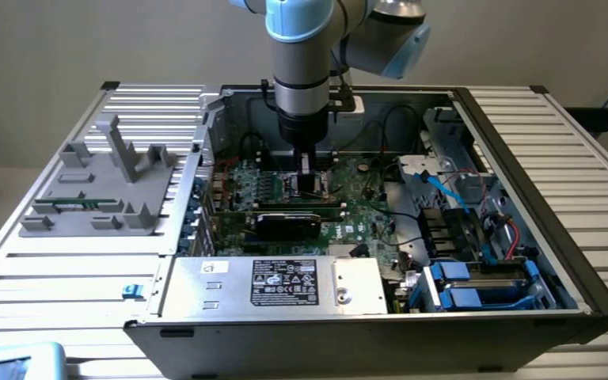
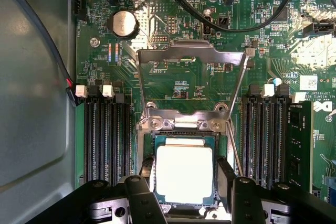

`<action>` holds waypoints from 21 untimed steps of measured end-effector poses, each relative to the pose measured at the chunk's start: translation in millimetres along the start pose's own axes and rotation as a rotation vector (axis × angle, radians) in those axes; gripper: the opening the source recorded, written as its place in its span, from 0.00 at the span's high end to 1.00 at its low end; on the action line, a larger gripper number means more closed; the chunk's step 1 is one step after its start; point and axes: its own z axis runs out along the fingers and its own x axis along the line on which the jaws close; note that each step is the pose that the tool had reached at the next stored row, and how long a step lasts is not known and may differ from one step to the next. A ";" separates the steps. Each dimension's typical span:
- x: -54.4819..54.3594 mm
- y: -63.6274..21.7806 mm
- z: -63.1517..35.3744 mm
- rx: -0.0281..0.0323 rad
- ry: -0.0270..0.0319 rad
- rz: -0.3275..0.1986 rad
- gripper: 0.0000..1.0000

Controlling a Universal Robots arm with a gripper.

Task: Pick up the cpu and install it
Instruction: 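Place the cpu into insertion slot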

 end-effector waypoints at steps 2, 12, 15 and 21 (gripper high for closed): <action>0.0 0.0 0.0 0.0000 0.0000 -0.001 0.45; -0.3 0.1 0.1 0.0001 0.0005 -0.005 0.45; -0.4 0.0 0.0 0.0002 0.0003 -0.005 0.45; -0.5 0.1 0.1 0.0001 0.0004 -0.005 0.45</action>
